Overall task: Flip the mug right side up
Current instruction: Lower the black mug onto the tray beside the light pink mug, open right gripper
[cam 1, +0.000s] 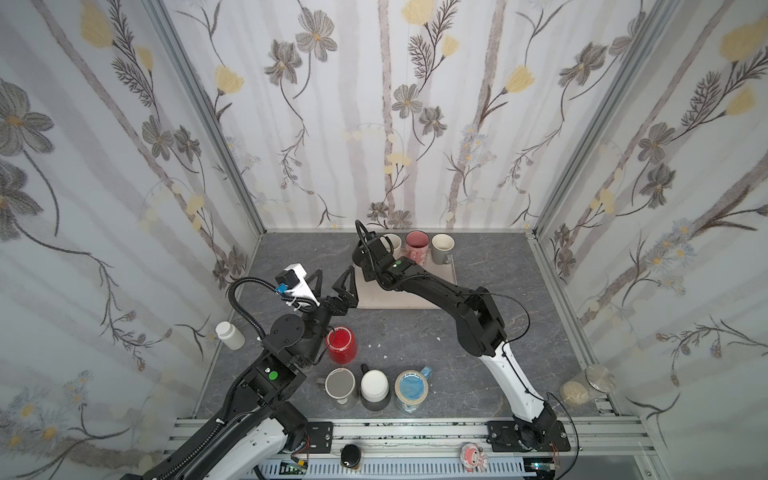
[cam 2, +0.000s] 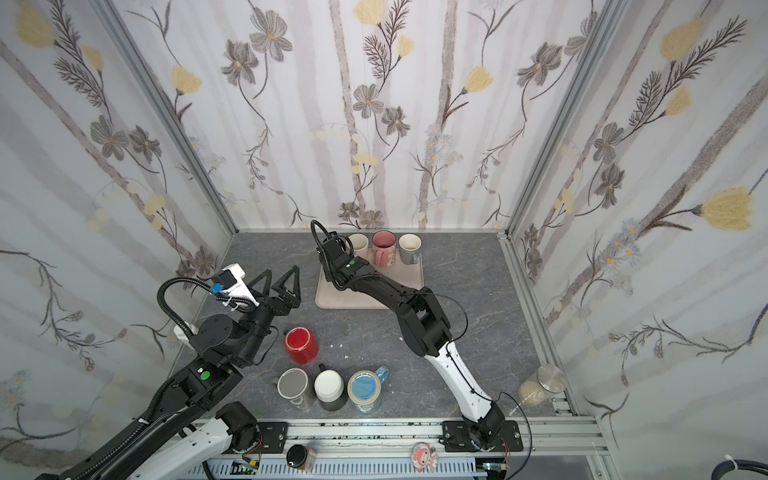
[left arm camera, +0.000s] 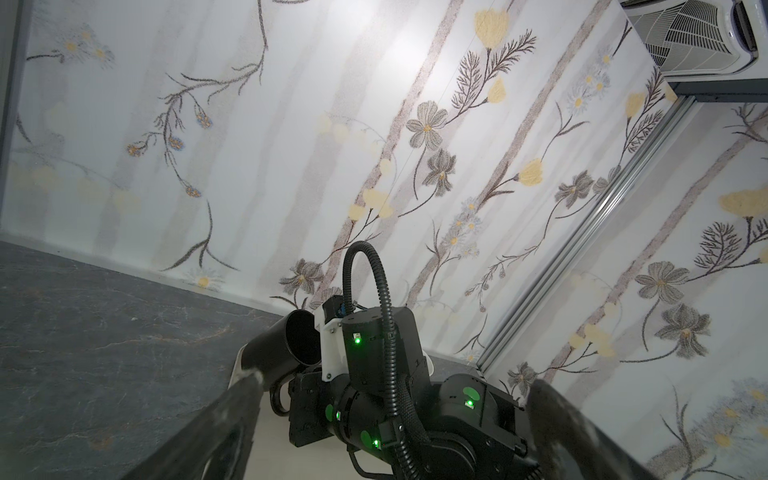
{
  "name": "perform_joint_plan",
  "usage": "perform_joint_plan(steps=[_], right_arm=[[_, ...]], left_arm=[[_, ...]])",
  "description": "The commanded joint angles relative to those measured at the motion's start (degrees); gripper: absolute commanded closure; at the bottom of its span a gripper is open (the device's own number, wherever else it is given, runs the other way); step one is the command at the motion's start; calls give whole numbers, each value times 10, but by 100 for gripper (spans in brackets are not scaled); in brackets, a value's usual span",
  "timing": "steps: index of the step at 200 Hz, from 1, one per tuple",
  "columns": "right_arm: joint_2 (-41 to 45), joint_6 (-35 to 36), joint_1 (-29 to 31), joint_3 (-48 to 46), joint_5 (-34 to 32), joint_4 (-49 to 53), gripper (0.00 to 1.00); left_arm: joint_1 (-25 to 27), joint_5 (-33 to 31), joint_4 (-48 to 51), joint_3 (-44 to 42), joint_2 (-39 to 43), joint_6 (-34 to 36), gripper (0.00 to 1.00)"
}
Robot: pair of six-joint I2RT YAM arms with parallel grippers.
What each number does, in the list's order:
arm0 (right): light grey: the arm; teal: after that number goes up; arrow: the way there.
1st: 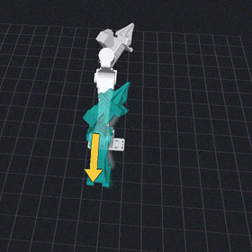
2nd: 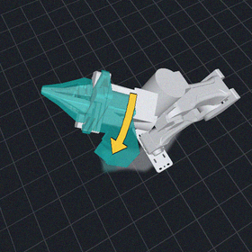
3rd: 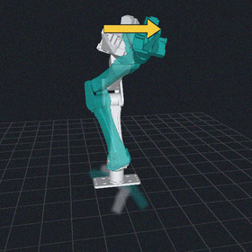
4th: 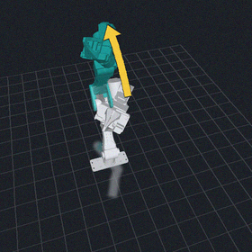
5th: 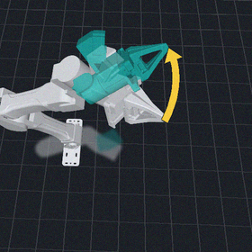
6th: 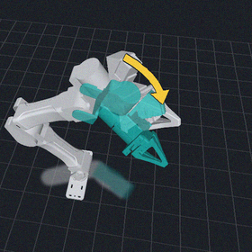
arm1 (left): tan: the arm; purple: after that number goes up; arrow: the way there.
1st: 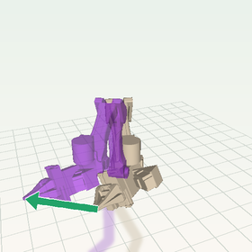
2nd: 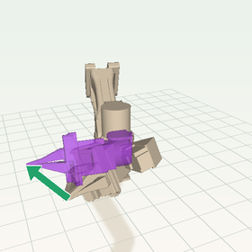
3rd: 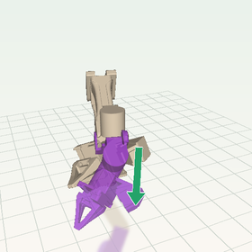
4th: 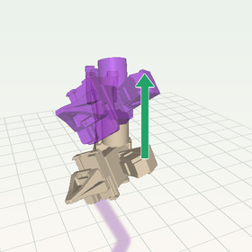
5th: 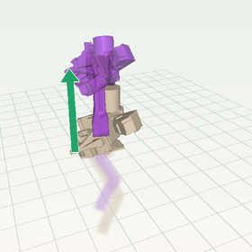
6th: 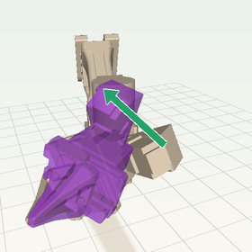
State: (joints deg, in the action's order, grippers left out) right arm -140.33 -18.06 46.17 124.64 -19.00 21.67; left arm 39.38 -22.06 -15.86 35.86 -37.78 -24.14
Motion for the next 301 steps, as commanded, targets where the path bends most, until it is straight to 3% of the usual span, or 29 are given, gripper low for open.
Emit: perform_joint_plan(steps=[1, 93, 221, 276, 301], right_arm=[[-12, 7, -2, 18, -30, -27, 100], [-46, 18, -8, 43, -55, -24, 100], [-62, 21, -12, 56, -32, -40, 58], [-56, 23, -16, 55, -14, -61, 61], [-47, 28, -19, 55, -3, -66, 54]], left_arm=[[0, -4, -11, -1, 2, 2, 0], [0, 1, -14, -4, 2, 2, 0], [0, 4, -17, -5, -7, 2, 0], [0, 4, -14, -3, -12, 3, 0], [0, 4, -14, -2, -13, 3, 0]])
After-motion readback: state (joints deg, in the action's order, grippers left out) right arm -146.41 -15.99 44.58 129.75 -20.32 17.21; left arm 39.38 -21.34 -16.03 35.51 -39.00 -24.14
